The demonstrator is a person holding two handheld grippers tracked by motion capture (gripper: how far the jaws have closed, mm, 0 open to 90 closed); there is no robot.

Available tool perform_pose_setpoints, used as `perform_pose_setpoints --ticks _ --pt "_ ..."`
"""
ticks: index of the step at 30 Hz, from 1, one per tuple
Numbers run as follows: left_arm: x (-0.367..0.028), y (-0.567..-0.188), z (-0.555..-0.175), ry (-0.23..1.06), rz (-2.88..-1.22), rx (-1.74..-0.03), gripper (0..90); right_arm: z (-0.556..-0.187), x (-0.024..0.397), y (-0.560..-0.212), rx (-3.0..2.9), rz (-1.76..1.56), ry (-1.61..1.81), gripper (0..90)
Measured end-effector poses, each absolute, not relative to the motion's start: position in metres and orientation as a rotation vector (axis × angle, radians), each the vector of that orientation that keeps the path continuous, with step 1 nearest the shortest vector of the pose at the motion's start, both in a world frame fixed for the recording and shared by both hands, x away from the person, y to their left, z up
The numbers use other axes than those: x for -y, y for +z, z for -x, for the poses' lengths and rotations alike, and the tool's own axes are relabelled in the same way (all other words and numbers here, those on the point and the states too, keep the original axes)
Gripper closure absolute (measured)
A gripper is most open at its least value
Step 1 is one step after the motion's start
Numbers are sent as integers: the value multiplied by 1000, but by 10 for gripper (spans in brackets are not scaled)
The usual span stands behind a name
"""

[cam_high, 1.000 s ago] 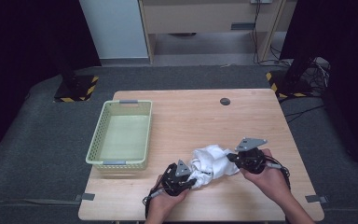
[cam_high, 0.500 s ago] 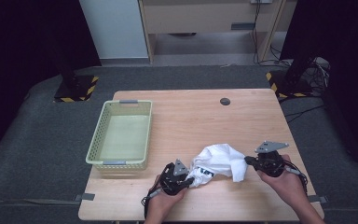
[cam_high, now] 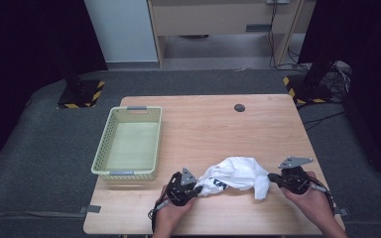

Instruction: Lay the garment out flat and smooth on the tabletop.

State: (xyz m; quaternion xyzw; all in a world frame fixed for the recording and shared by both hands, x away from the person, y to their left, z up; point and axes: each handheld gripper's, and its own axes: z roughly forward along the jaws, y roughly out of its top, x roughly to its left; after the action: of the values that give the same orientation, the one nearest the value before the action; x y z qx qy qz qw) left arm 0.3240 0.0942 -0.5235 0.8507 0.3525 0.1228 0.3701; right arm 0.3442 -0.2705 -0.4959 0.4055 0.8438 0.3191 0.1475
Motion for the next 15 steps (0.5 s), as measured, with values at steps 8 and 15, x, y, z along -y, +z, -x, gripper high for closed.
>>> perform_pose_setpoints --ticks 8,15 --pt "-94 -526 -323 324 -2179 -905 758 -343 267 -496 -2413 -1149 930 774" --pt "-94 -526 -322 340 -2172 -905 749 -342 266 -488 -2385 -1141 955 623"
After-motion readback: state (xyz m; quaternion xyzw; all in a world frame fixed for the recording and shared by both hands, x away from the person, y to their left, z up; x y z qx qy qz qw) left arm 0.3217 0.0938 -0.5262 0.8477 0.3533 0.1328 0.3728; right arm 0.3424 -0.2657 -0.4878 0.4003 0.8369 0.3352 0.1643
